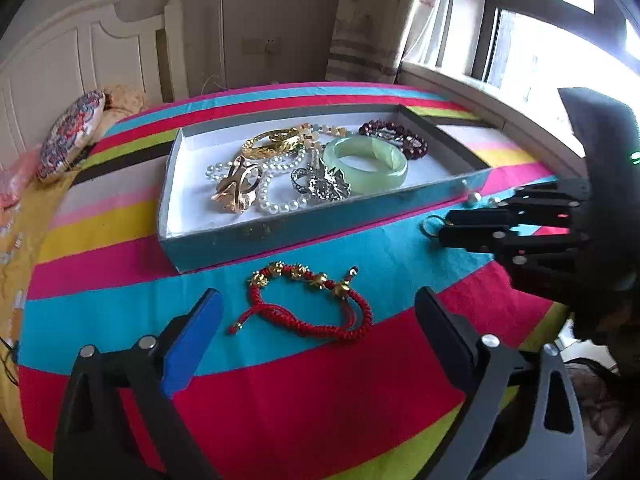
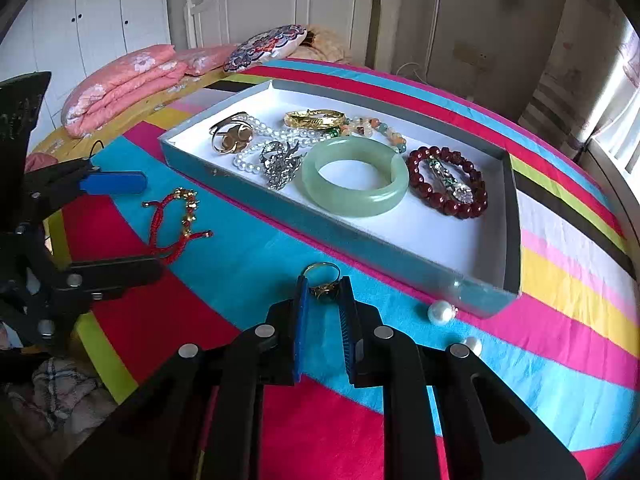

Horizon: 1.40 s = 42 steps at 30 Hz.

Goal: Organize jewelry
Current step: 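Grasp gold green-stone ring with right tool while left tool grasps red string bracelet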

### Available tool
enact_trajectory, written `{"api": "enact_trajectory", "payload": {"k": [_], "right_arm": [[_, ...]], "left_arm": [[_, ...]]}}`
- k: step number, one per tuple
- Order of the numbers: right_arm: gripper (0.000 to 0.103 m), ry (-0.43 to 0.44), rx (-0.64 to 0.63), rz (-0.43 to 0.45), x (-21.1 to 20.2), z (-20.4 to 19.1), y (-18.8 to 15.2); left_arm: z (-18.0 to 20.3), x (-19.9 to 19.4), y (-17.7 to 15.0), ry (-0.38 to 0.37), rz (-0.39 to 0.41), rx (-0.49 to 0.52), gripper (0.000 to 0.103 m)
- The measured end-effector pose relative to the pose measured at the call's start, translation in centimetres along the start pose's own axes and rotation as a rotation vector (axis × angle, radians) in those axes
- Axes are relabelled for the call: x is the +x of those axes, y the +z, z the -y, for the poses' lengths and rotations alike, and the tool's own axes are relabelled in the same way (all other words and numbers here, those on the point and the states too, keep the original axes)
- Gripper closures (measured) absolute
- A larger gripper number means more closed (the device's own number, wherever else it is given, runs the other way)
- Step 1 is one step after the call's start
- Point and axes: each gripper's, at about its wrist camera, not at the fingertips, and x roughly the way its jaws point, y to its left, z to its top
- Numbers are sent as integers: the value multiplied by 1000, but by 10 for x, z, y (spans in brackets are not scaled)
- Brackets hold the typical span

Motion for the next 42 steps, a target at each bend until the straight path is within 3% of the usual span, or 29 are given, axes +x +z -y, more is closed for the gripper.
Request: {"api": "enact_trajectory", "payload": {"k": [3, 5, 7, 11, 19, 28, 31, 34, 35, 42], "right_arm": [[87, 10, 14, 12, -3, 2, -2], [87, 11, 27, 17, -5, 5, -3], [87, 15, 36, 18, -5, 6, -4], [87, 18, 45, 27, -8, 6, -5], [87, 31, 44, 46, -13, 0, -5], [87, 45, 59, 49, -13, 0, -6], [87, 47, 58, 50, -14, -1, -7], [87, 48, 63, 52, -15, -1, -7], [87, 48, 65, 54, -15, 0, -7], [87, 51, 68, 91, -24, -1, -6]], "left_arm": [[5, 8, 0, 37, -22, 21, 26], [8, 10, -1, 35, -15, 39, 65], [8, 9, -1, 17, -15, 46, 85], [4, 3, -6, -15, 5, 43, 98], [3, -11, -6, -33, 43, 34, 98], [10, -11, -18, -57, -17, 82, 95], [9, -8, -18, -74, -9, 83, 89], [12, -7, -18, -56, -9, 104, 90], [13, -7, -18, -47, -10, 113, 99], [18, -10, -15, -38, 2, 132, 99]]}}
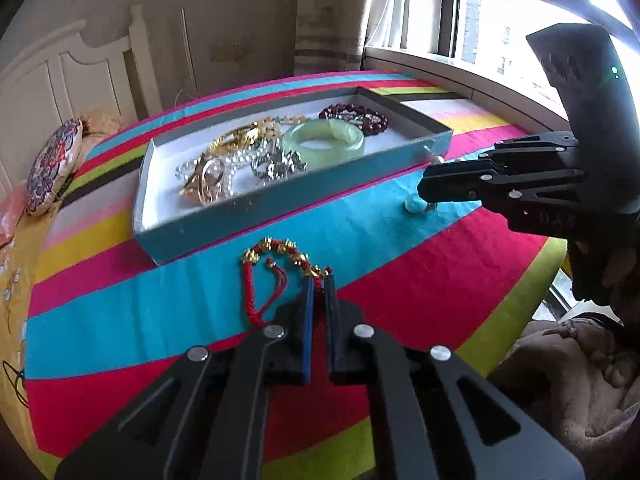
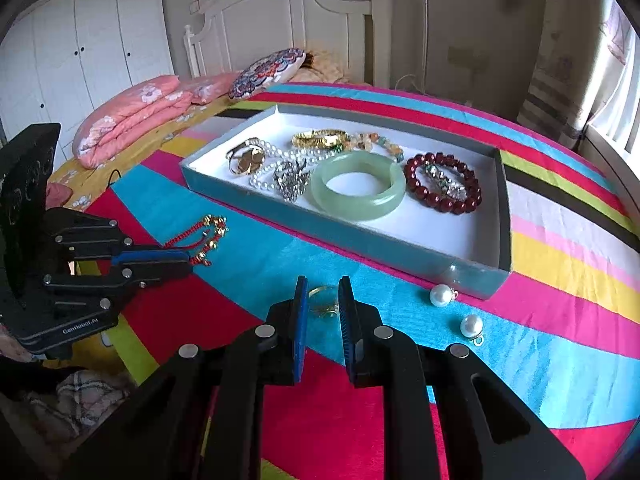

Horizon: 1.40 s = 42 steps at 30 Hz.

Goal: Organize jewelry
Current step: 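Grasp gold green-stone ring with right tool while left tool grasps red string bracelet, then carry the ring and red string bracelet over the box with both tools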

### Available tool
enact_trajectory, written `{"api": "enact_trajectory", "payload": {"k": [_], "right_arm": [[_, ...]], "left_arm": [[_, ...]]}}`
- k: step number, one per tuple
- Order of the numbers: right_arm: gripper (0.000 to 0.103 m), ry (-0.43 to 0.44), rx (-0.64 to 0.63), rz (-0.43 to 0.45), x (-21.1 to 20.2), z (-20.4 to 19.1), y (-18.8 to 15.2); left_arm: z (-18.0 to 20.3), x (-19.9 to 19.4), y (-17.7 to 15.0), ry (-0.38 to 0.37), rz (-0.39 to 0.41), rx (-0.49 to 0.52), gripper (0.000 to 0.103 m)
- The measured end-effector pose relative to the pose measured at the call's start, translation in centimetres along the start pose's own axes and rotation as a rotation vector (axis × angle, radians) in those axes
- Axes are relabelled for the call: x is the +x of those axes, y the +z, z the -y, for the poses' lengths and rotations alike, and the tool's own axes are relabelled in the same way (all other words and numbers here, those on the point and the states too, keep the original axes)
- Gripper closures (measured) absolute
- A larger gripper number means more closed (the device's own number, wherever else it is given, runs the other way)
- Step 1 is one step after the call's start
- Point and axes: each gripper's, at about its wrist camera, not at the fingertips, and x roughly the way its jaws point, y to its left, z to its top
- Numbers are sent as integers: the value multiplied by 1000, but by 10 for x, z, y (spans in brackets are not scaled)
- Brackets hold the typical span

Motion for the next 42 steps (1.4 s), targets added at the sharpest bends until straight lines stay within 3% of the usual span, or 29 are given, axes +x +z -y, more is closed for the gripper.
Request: {"api": "enact_trajectory", "payload": {"k": [7, 12, 13, 14, 16, 22, 25, 31, 42], "right_arm": [[87, -6, -9, 50, -16, -4, 9], [85, 5, -3, -24, 0, -1, -1], [77, 8, 3, -47, 5, 0, -4], [60, 6, 7, -56, 7, 1, -6], [44, 0, 19, -67, 11, 3, -12], [48, -10, -19, -63, 14, -2, -12], [87, -26, -71, -69, 13, -11, -10], [87, -33, -58, -25, 1, -9, -7], [87, -64, -74, 66, -20, 0, 30]], "left_arm": [[-2, -27, 14, 24, 74, -13, 99], [-7, -50, 23, 40, 129, -16, 99], [-7, -54, 25, 42, 140, -17, 99], [-8, -59, 27, 43, 151, -17, 99], [-8, -67, 32, 53, 173, -9, 99], [-4, -84, 44, 49, 211, 11, 99], [-1, -85, 49, 49, 216, 27, 99], [4, -86, 61, 50, 228, 70, 99], [-9, -82, 105, 37, 257, 94, 99]]}}
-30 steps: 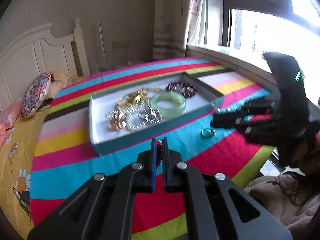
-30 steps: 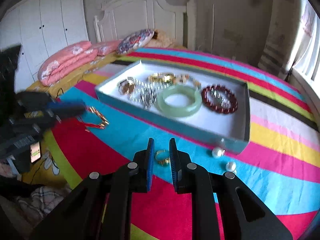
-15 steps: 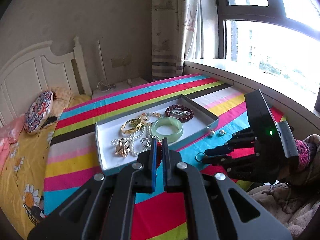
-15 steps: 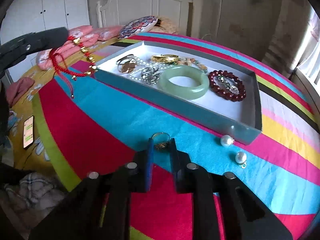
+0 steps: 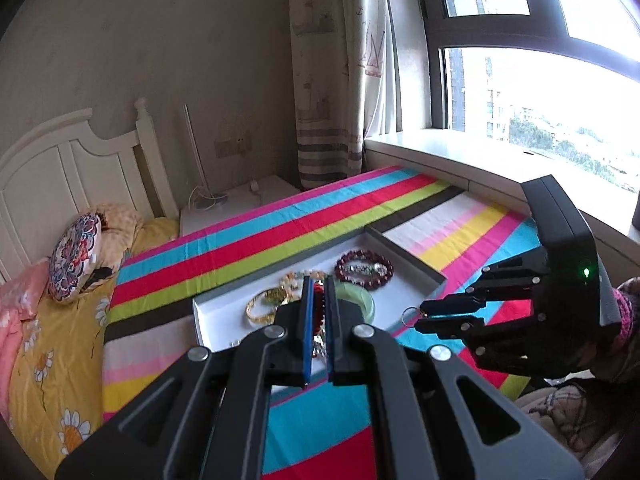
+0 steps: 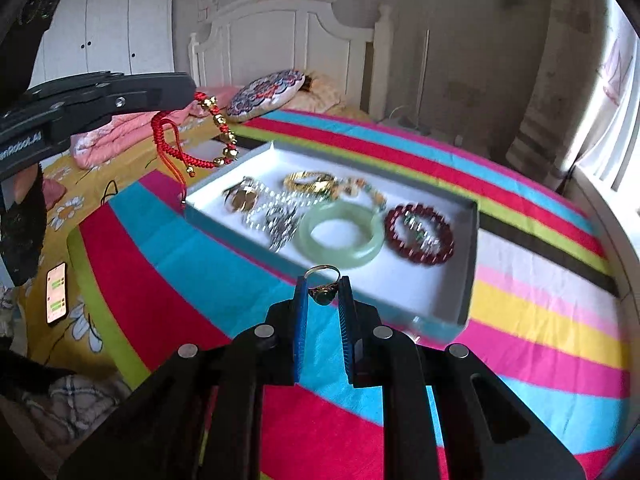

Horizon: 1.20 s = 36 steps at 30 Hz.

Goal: Organize jewelry
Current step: 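Carry the ring and red string bracelet over the box with both tools, then open both tools to drop the ring and string bracelet into the box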

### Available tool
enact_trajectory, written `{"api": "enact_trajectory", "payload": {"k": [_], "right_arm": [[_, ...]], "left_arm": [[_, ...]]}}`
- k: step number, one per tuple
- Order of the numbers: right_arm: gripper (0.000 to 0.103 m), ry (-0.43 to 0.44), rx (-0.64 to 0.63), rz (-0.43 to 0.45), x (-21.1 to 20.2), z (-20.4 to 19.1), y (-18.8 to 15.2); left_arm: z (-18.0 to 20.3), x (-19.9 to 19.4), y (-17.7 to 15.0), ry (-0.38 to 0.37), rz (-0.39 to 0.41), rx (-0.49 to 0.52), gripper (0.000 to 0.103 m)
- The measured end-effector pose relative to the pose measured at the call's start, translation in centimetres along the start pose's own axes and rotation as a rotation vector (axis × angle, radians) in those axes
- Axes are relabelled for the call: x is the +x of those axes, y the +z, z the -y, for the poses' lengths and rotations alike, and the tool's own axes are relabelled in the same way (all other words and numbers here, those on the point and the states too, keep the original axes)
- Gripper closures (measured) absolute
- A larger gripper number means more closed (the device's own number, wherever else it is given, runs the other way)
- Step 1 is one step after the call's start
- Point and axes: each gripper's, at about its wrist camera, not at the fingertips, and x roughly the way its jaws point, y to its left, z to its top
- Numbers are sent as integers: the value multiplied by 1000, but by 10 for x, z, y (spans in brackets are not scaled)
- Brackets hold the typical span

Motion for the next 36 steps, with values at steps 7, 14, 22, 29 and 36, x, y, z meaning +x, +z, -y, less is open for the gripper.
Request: {"api": "enact_trajectory", "payload": {"k": [7, 14, 22, 29, 36], "right_arm": [[87, -2, 7, 8, 15, 12, 18], [87, -4, 7, -5, 44, 18, 40], [87, 21, 25, -69, 85, 17, 47], [87, 28, 37, -98, 102, 14, 45], [73, 47, 123, -112, 108, 29, 43]], "left_arm": [[-11, 24, 19, 23, -25, 17, 99], [-37, 67, 25, 58, -83, -19, 99], [-63, 114, 19, 108, -157, -51, 99], [-84, 150, 8, 137, -218, -98, 98], [-100, 172, -15, 133, -288, -165, 78]]}}
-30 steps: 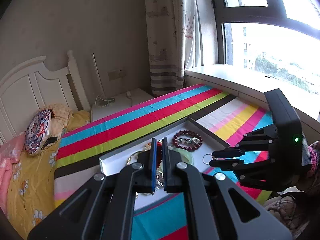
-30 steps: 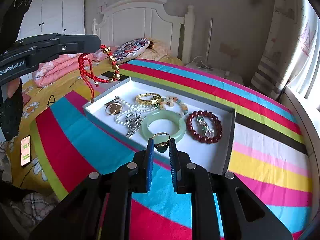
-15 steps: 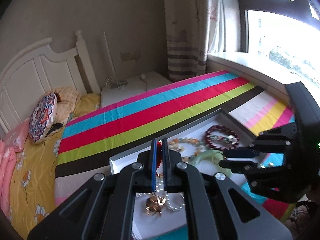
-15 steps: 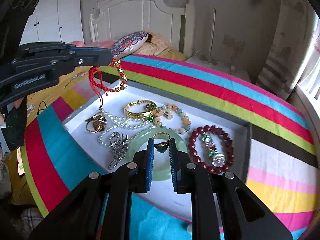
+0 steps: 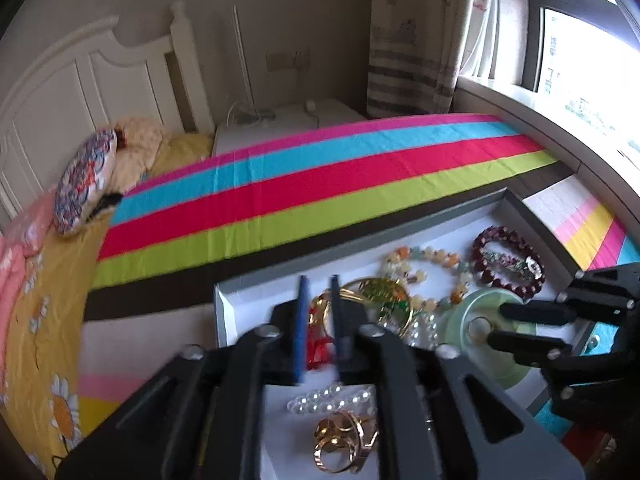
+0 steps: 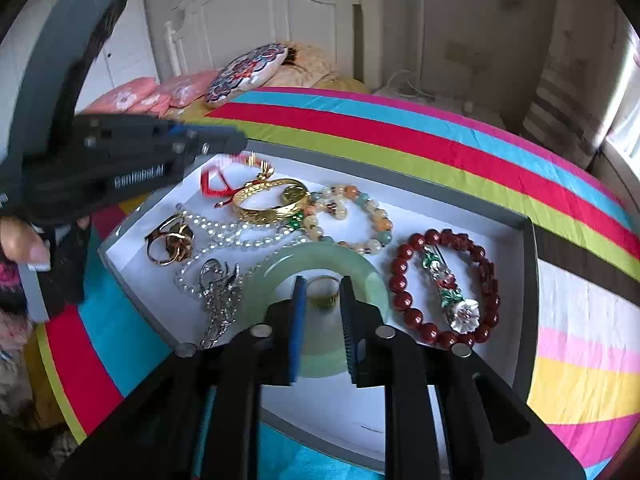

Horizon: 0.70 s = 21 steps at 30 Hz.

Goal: Organize jewelry
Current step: 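Open both tools to drop the ring and string bracelet into the box, then grasp a pearl earring with right tool while left tool grasps the other pearl earring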

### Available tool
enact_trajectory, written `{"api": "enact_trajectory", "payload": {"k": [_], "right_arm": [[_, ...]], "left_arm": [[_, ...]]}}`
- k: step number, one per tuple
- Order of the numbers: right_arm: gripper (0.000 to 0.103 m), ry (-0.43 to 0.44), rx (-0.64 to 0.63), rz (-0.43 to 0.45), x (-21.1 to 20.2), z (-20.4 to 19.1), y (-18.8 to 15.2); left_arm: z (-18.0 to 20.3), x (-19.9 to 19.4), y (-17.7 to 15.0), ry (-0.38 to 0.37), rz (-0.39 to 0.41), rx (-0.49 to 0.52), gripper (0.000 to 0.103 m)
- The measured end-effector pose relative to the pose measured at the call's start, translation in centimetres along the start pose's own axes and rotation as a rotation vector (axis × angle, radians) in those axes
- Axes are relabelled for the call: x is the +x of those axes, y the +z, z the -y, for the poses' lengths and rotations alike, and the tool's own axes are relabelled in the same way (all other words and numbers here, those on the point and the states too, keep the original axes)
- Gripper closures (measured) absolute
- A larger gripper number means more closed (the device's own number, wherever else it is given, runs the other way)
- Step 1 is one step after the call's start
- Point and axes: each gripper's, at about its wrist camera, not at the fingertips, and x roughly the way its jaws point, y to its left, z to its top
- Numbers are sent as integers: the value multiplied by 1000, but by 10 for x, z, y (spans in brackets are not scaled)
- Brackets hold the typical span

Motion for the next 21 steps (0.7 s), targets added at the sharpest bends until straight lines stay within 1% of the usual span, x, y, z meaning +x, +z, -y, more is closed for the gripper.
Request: {"api": "enact_trajectory", "payload": {"k": [1, 2, 3, 4, 5, 6, 8, 10, 13, 17, 21], "right_arm": [[65, 19, 11, 10, -3, 2, 0], [58, 30, 17, 16, -5, 3, 1], [53, 24, 24, 28, -11, 4, 0], [44, 10, 26, 42, -16, 3, 0], [40, 7, 25, 56, -22, 2, -2], [38, 18, 29, 77, -32, 2, -4], [27, 27, 34, 108, -46, 0, -8], [21, 22, 32, 144, -64, -1, -15], [17, 9, 36, 160, -81, 2, -28], [17, -10, 69, 150, -94, 14, -50], [17, -22, 112, 130, -100, 26, -72]], "left_arm": [[-1, 0, -1, 15, 1, -4, 51], [-1, -2, -3, 31, 11, -4, 31], [0, -8, -5, 52, 31, 0, 27], [1, -12, -6, 66, 41, 4, 24], [2, -16, -7, 77, 44, 8, 23], [4, -23, -9, 95, 54, 13, 21], [10, -38, -14, 134, 85, 25, 10], [20, -55, -23, 159, 118, 32, 6], [35, -71, -38, 137, 116, 27, 3], [56, -83, -62, 102, 108, 21, 3], [81, -87, -81, 107, 96, 64, 3]]}}
